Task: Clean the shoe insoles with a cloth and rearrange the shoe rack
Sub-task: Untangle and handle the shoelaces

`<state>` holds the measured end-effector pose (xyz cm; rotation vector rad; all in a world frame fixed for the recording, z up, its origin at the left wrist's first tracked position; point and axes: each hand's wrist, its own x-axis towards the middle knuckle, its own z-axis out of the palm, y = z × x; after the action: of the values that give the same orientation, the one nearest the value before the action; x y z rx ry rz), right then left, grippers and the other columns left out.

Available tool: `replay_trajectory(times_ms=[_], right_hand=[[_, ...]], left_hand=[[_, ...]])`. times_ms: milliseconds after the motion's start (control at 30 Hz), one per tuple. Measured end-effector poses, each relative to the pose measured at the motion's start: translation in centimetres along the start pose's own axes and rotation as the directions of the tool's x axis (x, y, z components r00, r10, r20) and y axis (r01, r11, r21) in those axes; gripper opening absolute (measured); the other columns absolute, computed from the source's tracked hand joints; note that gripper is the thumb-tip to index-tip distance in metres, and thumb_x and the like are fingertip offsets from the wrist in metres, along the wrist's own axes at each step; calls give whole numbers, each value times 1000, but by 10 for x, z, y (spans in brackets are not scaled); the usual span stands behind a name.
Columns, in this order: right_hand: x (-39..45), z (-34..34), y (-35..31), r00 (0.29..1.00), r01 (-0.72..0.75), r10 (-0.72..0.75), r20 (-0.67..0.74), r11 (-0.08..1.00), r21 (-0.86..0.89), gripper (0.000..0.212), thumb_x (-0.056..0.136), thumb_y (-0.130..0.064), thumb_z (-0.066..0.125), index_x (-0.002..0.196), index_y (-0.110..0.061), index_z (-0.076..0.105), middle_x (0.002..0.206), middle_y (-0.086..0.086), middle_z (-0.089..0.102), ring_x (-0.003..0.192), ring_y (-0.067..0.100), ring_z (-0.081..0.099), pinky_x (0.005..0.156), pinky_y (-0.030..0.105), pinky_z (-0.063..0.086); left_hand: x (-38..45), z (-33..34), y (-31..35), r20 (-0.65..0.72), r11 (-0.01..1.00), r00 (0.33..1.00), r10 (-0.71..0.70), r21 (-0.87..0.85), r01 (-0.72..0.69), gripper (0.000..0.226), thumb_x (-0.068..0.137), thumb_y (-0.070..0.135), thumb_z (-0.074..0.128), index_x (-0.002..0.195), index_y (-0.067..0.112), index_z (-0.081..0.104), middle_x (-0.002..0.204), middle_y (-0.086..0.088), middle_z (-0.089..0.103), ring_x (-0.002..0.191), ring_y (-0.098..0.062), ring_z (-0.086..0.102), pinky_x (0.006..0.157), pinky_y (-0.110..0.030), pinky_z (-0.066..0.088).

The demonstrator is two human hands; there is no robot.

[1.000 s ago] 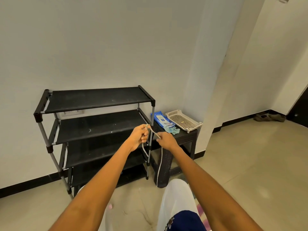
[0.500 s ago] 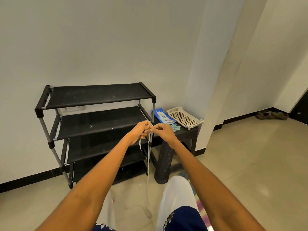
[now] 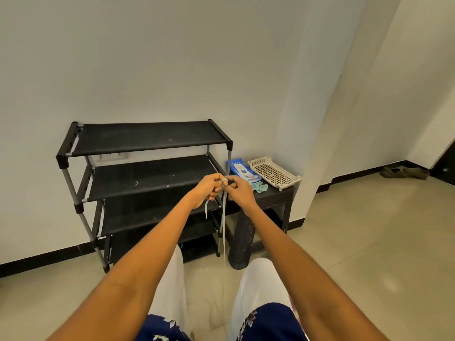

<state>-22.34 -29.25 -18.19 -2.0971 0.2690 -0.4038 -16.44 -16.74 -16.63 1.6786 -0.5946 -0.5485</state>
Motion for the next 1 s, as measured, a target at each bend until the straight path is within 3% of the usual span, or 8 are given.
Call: replay_trajectory(times_ms=[100,200,400,500,633,733,833,1000], right_hand=[[6,6,3,999,-47,46,-16,997,-63,31,93,-27,54,83,-1,67,70,13,61,65,21,58,74,50,55],[6,7,15,990,-143,144,5,984,-108,31,90,-21,59,76,5,67,65,11,60,60,19,56,74,47,56],[1,4,53,928,-316,359,101,900,-299,33,88,-21,63,56,-18,54,76,11,64,76,24,63,83,39,55],[8,1,53,953,-297,302,-1,936,-192,37,88,-19,61,52,-13,53,65,9,62,67,20,60,76,39,53],[24,1,44,979,-199,195,-64,978,-65,27,88,-23,59,78,0,69,73,20,66,68,27,61,74,43,52],[27,9,60,977,-198,203,60,977,-82,18,85,-13,59,89,-1,72,84,18,70,76,25,64,80,45,54],[28,19,88,959,-246,250,133,968,-42,21,84,-5,59,100,-7,72,97,14,71,91,20,66,86,34,52],[48,49,173,911,-388,386,145,922,-14,22,88,-2,54,98,-6,73,97,14,71,90,23,64,84,33,51]], left_hand=[[2,3,-5,-38,995,999,-5,-95,1,25,99,8,33,91,13,57,58,3,41,46,-6,31,43,-18,28],[12,4,-2,-92,972,996,19,-230,-40,28,99,4,31,89,11,56,57,3,39,45,-6,31,43,-18,28],[26,10,-6,-246,865,969,15,-483,-136,30,100,8,31,85,15,55,57,4,41,47,-6,35,51,-20,34],[34,12,-23,-212,956,977,-15,-290,-49,27,97,4,34,84,13,56,59,1,42,47,-8,36,47,-21,33],[41,23,-64,-152,970,967,-206,95,222,22,93,1,34,100,13,51,64,-5,48,48,-14,37,44,-25,31],[44,38,-92,-95,953,950,-298,27,301,34,91,-3,37,117,18,44,74,-9,61,51,-17,52,45,-26,47],[58,50,-123,-25,949,950,-312,28,313,24,96,4,43,113,6,59,80,-10,66,62,-19,63,68,-35,57],[104,74,-214,-249,874,863,-439,103,474,23,93,8,51,96,-2,71,80,-15,69,79,-29,66,81,-41,55]])
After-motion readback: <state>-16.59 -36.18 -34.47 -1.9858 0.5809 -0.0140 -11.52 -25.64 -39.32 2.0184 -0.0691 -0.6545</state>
